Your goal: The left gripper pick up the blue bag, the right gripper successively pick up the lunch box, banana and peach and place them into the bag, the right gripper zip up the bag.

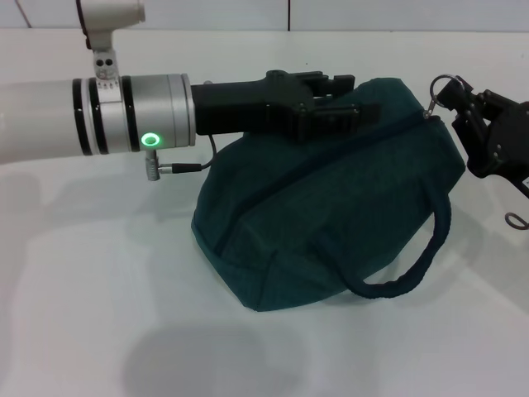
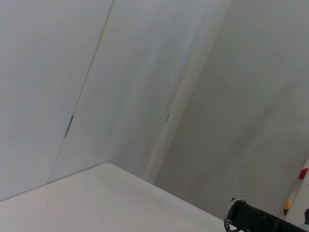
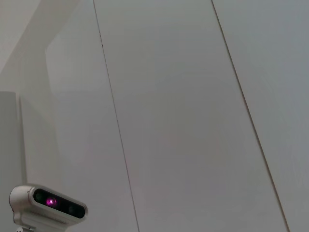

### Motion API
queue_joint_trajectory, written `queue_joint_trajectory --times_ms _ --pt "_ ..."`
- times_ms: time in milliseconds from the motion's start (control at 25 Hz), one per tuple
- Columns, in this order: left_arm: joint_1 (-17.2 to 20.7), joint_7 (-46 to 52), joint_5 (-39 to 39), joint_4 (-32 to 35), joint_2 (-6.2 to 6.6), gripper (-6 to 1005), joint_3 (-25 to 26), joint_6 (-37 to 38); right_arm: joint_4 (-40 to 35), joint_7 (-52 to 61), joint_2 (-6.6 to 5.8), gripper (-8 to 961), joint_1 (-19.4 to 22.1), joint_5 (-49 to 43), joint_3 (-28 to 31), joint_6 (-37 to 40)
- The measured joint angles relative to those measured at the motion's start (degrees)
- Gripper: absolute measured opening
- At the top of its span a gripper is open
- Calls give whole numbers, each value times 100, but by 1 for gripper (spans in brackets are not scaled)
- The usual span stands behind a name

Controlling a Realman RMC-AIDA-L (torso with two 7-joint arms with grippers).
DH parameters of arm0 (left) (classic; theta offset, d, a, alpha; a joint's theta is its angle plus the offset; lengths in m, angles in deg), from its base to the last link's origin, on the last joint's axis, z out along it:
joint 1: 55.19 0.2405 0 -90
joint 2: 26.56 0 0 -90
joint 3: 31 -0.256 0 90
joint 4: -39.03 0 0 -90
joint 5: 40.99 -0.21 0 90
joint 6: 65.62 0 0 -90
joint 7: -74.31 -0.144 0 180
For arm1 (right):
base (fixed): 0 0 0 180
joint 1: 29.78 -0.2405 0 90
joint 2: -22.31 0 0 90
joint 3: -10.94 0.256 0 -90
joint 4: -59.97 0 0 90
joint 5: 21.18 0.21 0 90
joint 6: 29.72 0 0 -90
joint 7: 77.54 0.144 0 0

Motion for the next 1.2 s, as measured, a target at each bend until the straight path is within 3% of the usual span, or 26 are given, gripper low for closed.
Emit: queue_joint_trajectory --times_ms 200,640,720,1200 --pt "6 -126 -8 3 -21 705 -1 -114 0 3 0 79 7 9 8 1" --pt "20 -389 -93 -27 -58 234 -19 -169 0 33 0 82 59 40 36 1" --pt "20 -412 -94 -25 -60 77 -19 -167 0 39 1 82 64 44 36 1" --pt "81 -640 11 -38 -67 54 7 -106 391 485 18 85 80 590 39 -242"
